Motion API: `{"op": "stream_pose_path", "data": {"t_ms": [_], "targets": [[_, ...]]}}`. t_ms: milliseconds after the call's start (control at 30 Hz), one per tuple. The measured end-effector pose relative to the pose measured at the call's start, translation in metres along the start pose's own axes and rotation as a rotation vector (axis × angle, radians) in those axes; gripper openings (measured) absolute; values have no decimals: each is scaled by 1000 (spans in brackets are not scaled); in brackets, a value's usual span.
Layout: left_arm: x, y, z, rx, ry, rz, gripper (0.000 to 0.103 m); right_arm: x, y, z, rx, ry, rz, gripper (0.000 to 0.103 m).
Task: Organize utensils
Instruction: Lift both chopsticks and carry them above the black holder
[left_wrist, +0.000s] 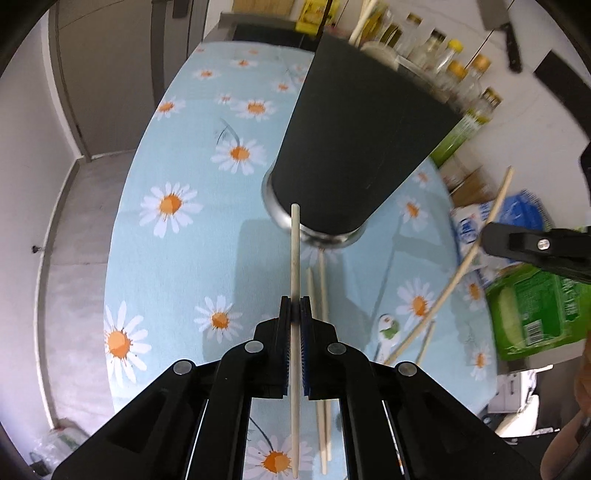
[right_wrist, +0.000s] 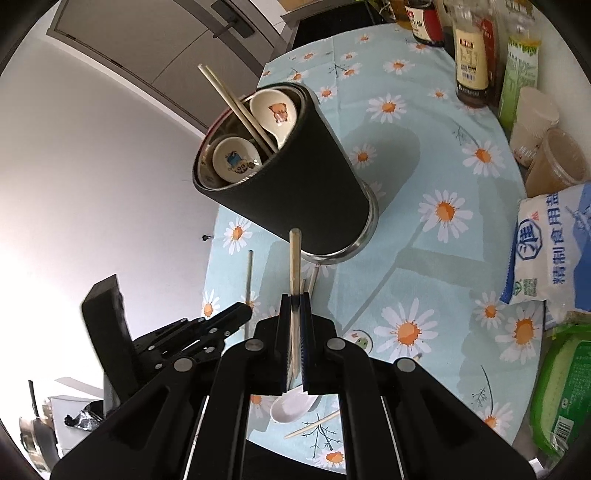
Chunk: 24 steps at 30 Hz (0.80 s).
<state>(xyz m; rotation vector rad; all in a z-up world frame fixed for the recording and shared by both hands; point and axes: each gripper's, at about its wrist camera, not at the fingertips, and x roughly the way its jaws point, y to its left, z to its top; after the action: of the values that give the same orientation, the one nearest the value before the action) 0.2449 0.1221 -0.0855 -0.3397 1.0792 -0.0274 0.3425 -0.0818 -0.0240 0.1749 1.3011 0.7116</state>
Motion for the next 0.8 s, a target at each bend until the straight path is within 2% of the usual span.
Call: {"op": "stream_pose_path", "data": {"t_ms": [200, 267, 367, 433, 800], "targets": [[-24, -10, 1, 35, -113, -93, 4, -5, 17, -1, -7, -19, -23, 6], [-38, -10, 2, 57, -174, -149, 4, -7, 24, -3, -7, -23, -32, 6], [-54, -12, 4, 102, -244, -177, 4, -11, 32, -3, -12, -33, -53, 6], [-60, -16, 7, 131, -267, -177, 4, -13, 36, -2, -12, -44, -65, 6], [-80, -18, 31, 188, -370, -305, 4, -30, 55, -1, -10, -97, -123, 6]]}}
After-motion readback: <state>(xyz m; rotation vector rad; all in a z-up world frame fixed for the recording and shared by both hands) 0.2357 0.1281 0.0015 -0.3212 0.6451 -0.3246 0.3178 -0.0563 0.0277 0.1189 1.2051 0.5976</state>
